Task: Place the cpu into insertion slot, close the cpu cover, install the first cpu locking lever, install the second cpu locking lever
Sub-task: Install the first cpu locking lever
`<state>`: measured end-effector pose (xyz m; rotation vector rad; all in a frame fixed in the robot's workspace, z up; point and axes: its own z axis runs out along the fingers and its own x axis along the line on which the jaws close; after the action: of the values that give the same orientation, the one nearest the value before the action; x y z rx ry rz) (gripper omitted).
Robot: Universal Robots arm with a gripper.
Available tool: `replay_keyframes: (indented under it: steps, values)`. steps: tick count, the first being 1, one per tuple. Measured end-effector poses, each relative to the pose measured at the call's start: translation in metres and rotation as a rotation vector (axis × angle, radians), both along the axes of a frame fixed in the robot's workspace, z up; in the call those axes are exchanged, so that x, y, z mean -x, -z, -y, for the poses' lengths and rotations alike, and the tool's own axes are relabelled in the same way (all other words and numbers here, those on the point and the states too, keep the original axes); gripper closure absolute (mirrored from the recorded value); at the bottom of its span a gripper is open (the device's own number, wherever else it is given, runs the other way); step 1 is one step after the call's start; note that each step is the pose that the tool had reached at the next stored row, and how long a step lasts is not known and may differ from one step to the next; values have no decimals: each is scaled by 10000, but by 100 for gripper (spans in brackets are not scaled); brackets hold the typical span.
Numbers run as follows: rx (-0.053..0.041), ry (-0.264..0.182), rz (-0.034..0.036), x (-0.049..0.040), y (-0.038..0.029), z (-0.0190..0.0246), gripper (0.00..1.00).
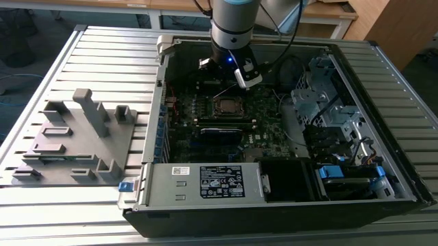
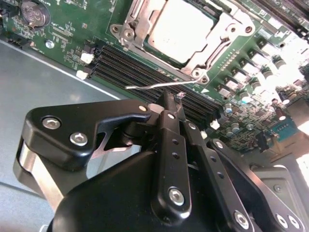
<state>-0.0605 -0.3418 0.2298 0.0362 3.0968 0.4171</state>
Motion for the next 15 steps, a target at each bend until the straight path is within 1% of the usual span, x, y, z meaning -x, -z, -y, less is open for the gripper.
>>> replay_keyframes:
  steps: [4,11,15]
  values:
    - [-1,89,9,0,18,1,90]
    - [-2,651,41,0,72,0,90]
    - [0,821,59,-1,83,0,90]
